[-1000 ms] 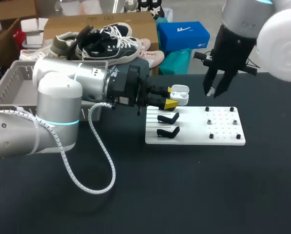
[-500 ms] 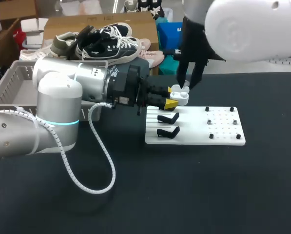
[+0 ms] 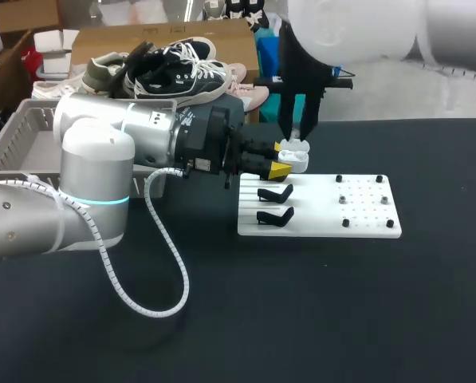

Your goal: Pick up each earbud case from the left stands, insert the matching earbuds, close the lid, and place the case in the box.

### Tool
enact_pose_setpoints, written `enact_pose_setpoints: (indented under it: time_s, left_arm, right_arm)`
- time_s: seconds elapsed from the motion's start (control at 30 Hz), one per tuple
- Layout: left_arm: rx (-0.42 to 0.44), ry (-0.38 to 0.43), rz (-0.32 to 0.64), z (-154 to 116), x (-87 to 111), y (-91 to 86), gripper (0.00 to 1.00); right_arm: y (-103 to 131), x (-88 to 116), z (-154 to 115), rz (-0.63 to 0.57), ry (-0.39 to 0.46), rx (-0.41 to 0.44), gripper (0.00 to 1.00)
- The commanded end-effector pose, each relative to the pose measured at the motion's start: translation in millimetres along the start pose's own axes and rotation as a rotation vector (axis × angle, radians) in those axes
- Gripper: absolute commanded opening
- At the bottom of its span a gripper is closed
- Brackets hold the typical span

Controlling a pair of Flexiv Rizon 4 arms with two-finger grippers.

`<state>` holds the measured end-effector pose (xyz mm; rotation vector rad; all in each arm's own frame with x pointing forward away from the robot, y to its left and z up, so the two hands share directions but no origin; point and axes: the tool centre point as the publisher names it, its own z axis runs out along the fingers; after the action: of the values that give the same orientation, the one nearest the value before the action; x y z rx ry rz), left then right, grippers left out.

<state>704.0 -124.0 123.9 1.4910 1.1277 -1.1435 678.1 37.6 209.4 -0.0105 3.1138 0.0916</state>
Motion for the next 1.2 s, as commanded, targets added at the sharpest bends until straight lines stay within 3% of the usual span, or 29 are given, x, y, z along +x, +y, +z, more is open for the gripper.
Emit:
enact_pose_setpoints:
  time_s: [0.03, 0.33, 0.77, 1.2]
  left_arm:
    - [-0.002, -0.001, 0.001, 0.1, 0.4, -0.3, 0.00]
    - [-0.002, -0.001, 0.001, 0.1, 0.4, -0.3, 0.00]
    - [-0.002, -0.001, 0.001, 0.1, 0.4, -0.3, 0.00]
    - [-0.002, -0.001, 0.001, 0.1, 0.4, -0.3, 0.00]
  right_arm:
    - [-0.3, -1.8, 3.1, -0.009, 0.011, -0.003, 0.00]
    - [-0.6, -4.8, 8.9, -0.004, 0.004, -0.025, 0.00]
    - [2.0, 2.3, 15.9, -0.027, -0.108, -0.026, 0.00]
    - [4.5, -1.7, 18.2, -0.083, -0.143, -0.027, 0.00]
